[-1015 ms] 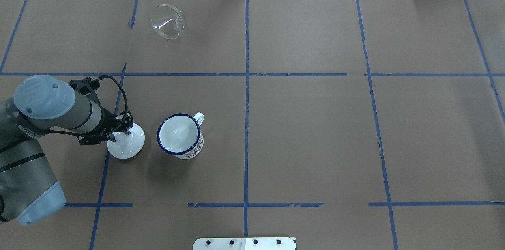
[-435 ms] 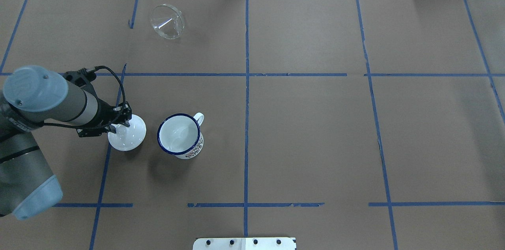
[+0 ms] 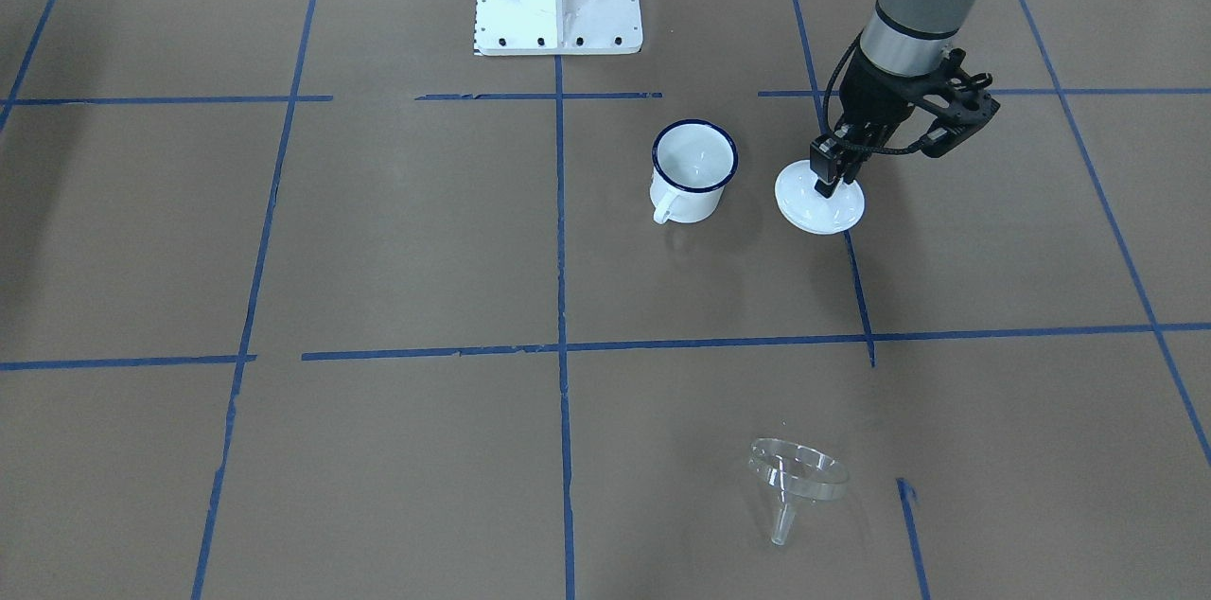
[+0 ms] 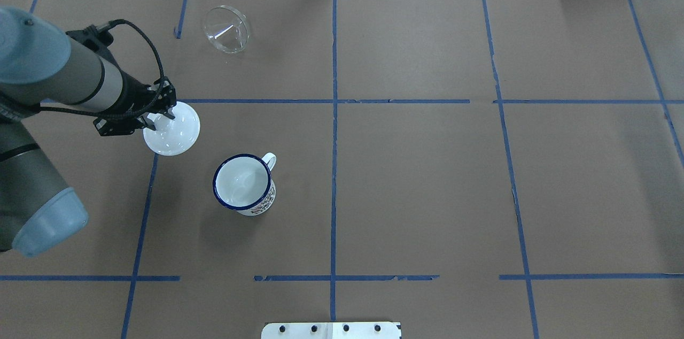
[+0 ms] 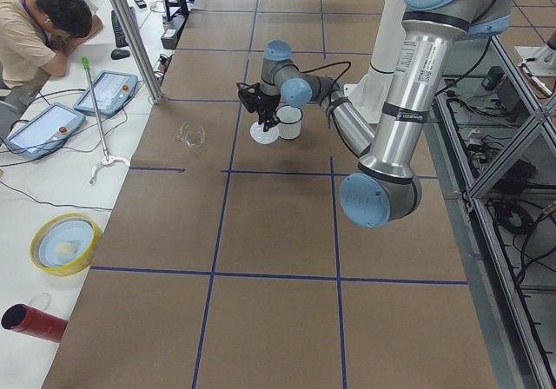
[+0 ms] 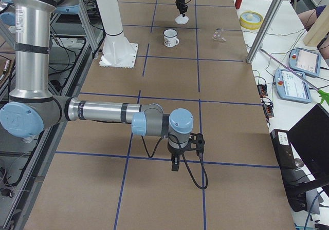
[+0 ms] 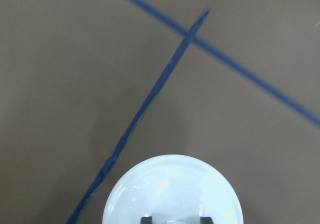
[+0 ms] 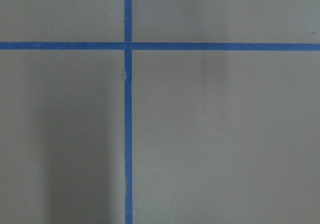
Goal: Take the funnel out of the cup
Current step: 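Lift the lid and carry it over the mug with the left gripper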
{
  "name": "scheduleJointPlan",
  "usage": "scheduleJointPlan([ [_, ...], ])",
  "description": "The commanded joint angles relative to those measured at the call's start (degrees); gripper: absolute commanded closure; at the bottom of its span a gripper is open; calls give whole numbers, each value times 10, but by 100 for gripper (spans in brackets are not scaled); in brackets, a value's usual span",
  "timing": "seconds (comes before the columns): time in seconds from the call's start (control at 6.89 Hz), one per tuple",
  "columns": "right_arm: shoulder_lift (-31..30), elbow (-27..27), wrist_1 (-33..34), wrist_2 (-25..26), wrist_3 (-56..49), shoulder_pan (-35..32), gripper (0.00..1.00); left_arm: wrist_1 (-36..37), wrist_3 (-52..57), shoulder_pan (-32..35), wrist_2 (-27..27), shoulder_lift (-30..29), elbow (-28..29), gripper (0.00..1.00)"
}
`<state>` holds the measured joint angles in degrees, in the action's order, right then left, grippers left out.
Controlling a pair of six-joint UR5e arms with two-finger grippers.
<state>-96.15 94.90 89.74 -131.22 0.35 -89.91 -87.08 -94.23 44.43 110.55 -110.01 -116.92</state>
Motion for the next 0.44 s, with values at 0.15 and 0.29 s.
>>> scheduleJointPlan([
  [0.15, 0, 0, 0, 0, 0, 0, 0, 57, -74, -51, 0, -60, 0, 100],
  [0.29, 0, 0, 0, 0, 0, 0, 0, 73, -84, -60, -1, -94, 31, 100],
])
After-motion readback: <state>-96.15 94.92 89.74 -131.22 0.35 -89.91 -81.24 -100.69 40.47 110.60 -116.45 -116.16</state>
